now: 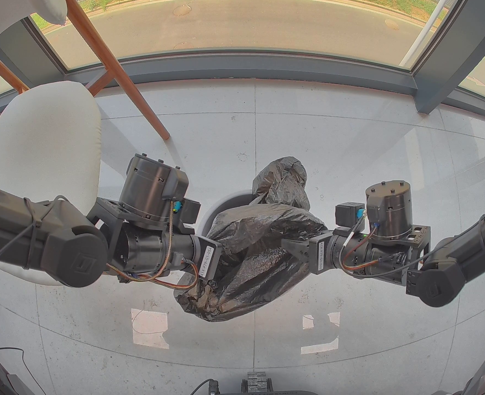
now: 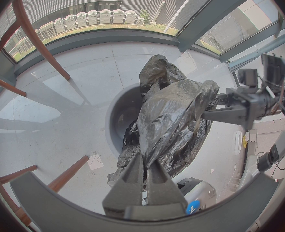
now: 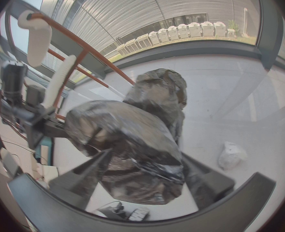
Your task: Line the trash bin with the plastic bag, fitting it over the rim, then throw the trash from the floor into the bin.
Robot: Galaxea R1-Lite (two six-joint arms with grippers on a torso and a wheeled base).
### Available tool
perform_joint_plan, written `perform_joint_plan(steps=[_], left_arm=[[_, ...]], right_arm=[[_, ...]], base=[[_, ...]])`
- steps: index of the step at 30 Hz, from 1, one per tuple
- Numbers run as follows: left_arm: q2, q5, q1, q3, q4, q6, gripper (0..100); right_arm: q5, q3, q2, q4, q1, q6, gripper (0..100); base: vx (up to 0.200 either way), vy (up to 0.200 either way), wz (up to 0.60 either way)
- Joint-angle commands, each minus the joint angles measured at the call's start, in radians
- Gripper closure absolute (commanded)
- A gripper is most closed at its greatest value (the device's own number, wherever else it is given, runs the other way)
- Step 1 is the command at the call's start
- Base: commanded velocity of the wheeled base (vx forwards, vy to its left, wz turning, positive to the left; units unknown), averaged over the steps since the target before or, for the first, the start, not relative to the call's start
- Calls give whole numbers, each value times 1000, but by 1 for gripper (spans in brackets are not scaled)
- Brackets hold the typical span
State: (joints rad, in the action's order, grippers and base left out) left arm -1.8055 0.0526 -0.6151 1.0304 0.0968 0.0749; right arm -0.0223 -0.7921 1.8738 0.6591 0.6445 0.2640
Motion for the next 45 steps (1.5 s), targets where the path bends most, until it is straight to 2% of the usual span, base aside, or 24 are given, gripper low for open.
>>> perform_joint_plan(steps=[1, 3, 4, 8, 12, 15, 20, 21, 27, 31, 45], left_arm=[[29, -3, -5, -41, 1, -3, 100], [49, -3, -9, -75, 6, -4, 100], [52, -3, -12, -81, 8, -6, 100], [84, -3, -41, -124, 9, -7, 100], [101, -5, -64, -181, 23, -7, 100], [104, -7, -68, -213, 63, -10, 100], [107, -5, -66, -220, 93, -37, 100], [107, -5, -66, -220, 93, -37, 100], [109, -5, -66, -219, 93, -38, 100], [123, -7, -69, -228, 93, -37, 100], [138, -7, -68, -228, 93, -30, 100]], right_arm=[[-84, 21, -154, -35, 40, 84, 0], [-160, 33, -249, -75, 27, 90, 0], [-176, 33, -265, -82, 21, 92, 0], [-194, -27, -262, -73, -88, 89, 0], [-208, -174, -170, -85, -201, 92, 0], [-208, -254, -73, -75, -229, 92, 0], [-208, -323, 30, -72, -218, 92, 0], [-206, -328, 61, -72, -207, 87, 100], [-203, -334, 157, -65, -155, 75, 100], [-197, -375, 225, 4, -128, 80, 100], [-195, -231, 300, 16, -16, 46, 100]], base=[[0, 0, 0], [0, 0, 0], [0, 0, 0], [0, 0, 0], [0, 0, 0], [0, 0, 0], [0, 0, 0], [0, 0, 0], [0, 0, 0], [0, 0, 0], [0, 0, 0]])
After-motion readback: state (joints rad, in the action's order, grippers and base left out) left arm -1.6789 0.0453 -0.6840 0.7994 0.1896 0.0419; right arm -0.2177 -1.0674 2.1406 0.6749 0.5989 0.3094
